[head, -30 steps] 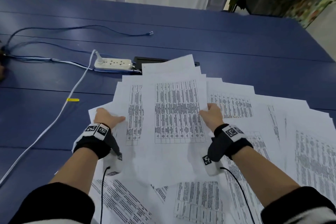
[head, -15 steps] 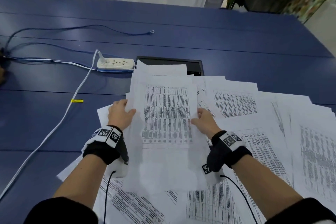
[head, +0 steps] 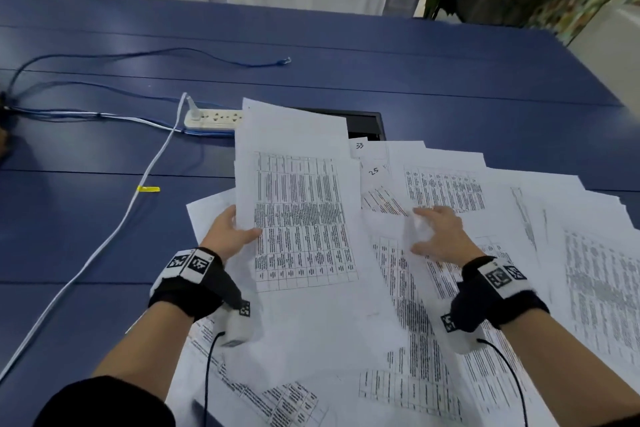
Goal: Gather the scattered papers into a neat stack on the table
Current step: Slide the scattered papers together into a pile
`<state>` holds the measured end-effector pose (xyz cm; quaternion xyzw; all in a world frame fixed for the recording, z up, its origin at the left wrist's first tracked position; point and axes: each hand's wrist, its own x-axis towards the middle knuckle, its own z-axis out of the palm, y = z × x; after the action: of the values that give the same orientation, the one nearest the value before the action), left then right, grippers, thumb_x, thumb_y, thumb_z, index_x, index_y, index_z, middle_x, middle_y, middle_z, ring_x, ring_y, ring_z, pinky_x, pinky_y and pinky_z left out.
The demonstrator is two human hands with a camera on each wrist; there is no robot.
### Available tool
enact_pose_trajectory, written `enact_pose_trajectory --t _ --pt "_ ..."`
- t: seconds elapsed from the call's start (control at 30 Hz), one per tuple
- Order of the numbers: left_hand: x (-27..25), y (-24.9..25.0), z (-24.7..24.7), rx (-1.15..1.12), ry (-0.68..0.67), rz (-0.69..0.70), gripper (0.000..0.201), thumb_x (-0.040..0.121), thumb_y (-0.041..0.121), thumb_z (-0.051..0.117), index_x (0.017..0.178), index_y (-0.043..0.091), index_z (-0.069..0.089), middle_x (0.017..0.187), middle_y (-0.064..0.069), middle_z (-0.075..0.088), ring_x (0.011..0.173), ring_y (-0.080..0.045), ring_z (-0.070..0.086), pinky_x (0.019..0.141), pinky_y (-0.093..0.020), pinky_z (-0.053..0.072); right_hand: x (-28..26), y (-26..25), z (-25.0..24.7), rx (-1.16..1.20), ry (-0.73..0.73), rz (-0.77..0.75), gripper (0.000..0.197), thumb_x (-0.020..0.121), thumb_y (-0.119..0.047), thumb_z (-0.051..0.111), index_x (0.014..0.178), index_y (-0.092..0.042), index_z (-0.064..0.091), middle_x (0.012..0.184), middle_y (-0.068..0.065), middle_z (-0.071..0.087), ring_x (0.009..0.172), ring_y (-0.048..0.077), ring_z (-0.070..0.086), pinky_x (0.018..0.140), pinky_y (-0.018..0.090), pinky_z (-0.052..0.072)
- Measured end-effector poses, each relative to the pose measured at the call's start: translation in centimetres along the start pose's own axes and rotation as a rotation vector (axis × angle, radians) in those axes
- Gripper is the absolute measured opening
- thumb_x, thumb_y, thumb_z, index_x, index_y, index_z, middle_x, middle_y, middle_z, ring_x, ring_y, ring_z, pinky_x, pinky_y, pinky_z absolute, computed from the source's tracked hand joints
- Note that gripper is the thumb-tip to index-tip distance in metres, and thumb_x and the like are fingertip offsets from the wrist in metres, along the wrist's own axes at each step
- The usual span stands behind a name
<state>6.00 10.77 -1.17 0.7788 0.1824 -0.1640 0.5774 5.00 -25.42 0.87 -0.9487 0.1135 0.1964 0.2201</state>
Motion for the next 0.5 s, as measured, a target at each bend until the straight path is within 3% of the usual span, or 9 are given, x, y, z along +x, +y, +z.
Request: enact_pose_trajectory --t 0.07,0.13,0.23,0.3,0.4,0.5 --pt "-0.9 -0.4 -0.3 -0.051 -0.042 -0.012 0.048 0.083 -0.003 0.062 0.128 0.006 0.046 0.119 -0.006 0.058 0.108 -0.024 0.056 0.100 -0.037 0.040 -1.0 2.4 0.4 -0.087 -0.051 0.097 0.094 0.071 -0.044 0.076 0.147 -0.035 0.022 0.159 0.010 0.003 0.145 0.035 0.006 0.115 0.059 0.013" --pt "-2.1 -1.0 0.3 -0.064 -0.091 -0.036 0.049 0.081 -0.001 0.065 0.127 0.005 0.047 0.120 -0.009 0.060 0.111 -0.026 0.056 0.105 -0.042 0.039 -2.0 3.8 1.2 -0.101 -0.081 0.137 0.097 0.070 -0.058 0.070 0.147 -0.043 0.012 0.160 0.005 -0.008 0.146 0.034 -0.004 0.113 0.065 0.008" --pt "-2.4 -2.9 2.2 -0.060 -0.127 -0.067 0.082 0.065 0.023 0.080 0.135 0.005 0.041 0.135 -0.012 0.053 0.121 -0.029 0.053 0.107 -0.047 0.039 -3.0 2.8 2.7 -0.138 -0.036 0.164 0.090 0.077 -0.067 0.054 0.148 -0.041 0.006 0.160 0.004 -0.012 0.146 0.034 -0.004 0.110 0.067 0.007" --pt "-3.4 -2.7 4.0 -0.046 -0.120 -0.054 0.081 0.071 0.021 0.077 0.140 0.006 0.035 0.142 -0.012 0.045 0.129 -0.030 0.046 0.109 -0.046 0.035 -3.2 1.3 3.7 -0.157 0.002 0.182 0.083 0.083 -0.067 0.045 0.149 -0.038 0.004 0.160 0.005 -0.011 0.146 0.035 0.000 0.110 0.065 0.009" --pt "-5.1 -1.9 6.0 0.014 -0.039 -0.029 0.075 0.085 0.011 0.064 0.146 0.003 0.020 0.153 -0.014 0.026 0.141 -0.028 0.026 0.116 -0.039 0.024 -3.2 1.1 3.4 -0.091 0.041 0.168 0.072 0.088 -0.057 0.047 0.148 -0.031 0.016 0.159 0.009 0.003 0.143 0.036 0.013 0.112 0.057 0.016" --pt "-5.9 -1.6 6.0 0.063 -0.006 -0.007 0.068 0.088 0.008 0.060 0.144 0.000 0.023 0.152 -0.016 0.028 0.140 -0.029 0.028 0.114 -0.039 0.023 -3.7 4.5 0.3 0.077 0.167 0.275 0.071 0.081 -0.041 0.064 0.141 -0.017 0.035 0.146 0.023 0.030 0.132 0.038 0.035 0.111 0.043 0.027"
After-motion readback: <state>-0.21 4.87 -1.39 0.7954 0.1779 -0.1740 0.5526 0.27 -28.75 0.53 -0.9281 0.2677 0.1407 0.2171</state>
